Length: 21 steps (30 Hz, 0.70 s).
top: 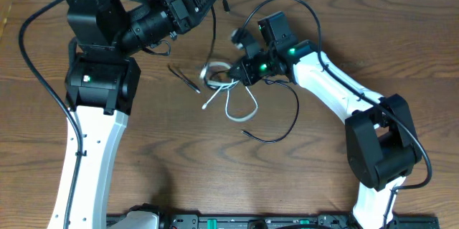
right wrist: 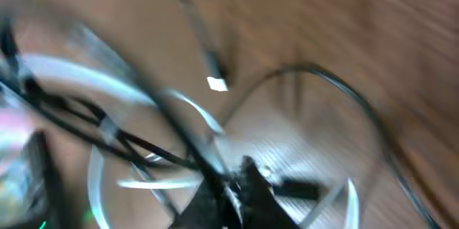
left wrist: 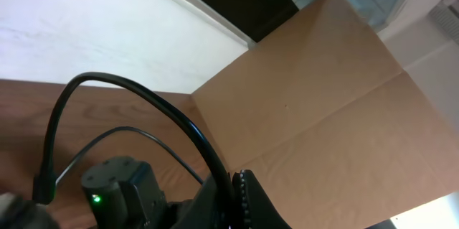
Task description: Untangle cables
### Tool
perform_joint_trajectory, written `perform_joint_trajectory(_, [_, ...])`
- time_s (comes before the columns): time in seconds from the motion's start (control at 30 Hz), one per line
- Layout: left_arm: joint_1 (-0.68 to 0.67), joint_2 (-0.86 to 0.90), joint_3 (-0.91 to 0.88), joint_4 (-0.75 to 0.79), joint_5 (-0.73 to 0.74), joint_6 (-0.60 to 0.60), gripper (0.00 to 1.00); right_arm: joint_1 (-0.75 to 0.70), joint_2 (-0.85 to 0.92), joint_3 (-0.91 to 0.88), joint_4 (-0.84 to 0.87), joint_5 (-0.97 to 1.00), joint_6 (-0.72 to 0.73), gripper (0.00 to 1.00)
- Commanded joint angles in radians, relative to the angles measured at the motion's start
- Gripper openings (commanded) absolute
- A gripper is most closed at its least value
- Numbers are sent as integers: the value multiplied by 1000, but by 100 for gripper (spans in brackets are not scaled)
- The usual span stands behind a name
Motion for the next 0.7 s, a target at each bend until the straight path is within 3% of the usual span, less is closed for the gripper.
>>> perform_joint_trajectory(0.0, [7, -19, 29, 34, -1, -2, 7, -75, -6, 8, -56, 340, 238, 1])
perform_joint_trajectory(0.13, [38, -20, 29, 72, -21, -2, 8, -156, -6, 8, -227, 586, 364, 1])
perform_joint_trajectory(0.27, [95, -19, 29, 74, -68, -1, 8, -238, -6, 8, -372, 694, 367, 1])
perform_joint_trajectory(0.4, [182, -16, 29, 73, -87, 2, 7, -342, -6, 8, -478, 719, 360, 1])
perform_joint_trajectory(0.67, [356, -16, 29, 68, -66, 1, 7, -464, -6, 8, -496, 617, 294, 1])
